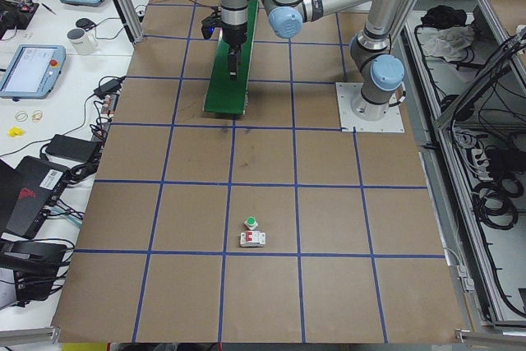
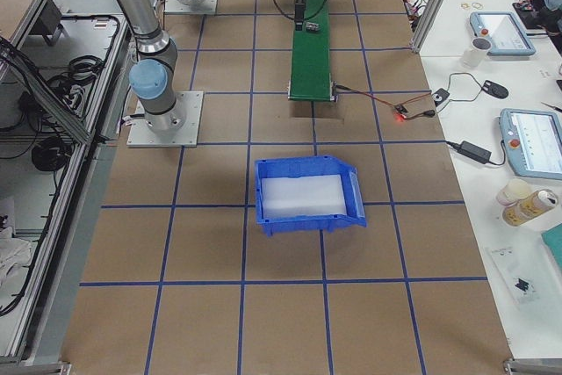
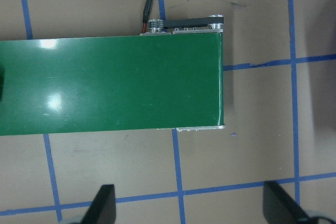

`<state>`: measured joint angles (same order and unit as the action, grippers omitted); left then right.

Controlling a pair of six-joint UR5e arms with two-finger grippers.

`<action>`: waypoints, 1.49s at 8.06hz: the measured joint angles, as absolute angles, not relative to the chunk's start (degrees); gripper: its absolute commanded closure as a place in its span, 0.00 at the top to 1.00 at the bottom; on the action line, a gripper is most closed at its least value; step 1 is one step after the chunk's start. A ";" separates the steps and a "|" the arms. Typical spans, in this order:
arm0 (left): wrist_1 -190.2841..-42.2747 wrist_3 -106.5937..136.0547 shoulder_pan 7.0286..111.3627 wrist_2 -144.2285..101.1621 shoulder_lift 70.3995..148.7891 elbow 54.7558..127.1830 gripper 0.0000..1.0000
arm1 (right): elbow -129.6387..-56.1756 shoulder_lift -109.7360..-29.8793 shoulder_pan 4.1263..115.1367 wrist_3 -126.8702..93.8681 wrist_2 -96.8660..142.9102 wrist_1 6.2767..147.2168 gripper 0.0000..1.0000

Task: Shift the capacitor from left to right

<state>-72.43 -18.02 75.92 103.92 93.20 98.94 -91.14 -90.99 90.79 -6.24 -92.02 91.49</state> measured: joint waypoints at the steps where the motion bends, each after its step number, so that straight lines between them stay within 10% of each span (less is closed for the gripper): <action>1: -73.16 -17.91 75.93 103.61 93.08 98.81 1.00 | -91.14 -90.97 90.79 -6.24 -92.02 91.49 1.00; 12: -88.00 -0.96 76.80 90.34 84.90 98.64 1.00 | -94.53 -75.89 91.14 -6.93 -93.95 93.08 1.00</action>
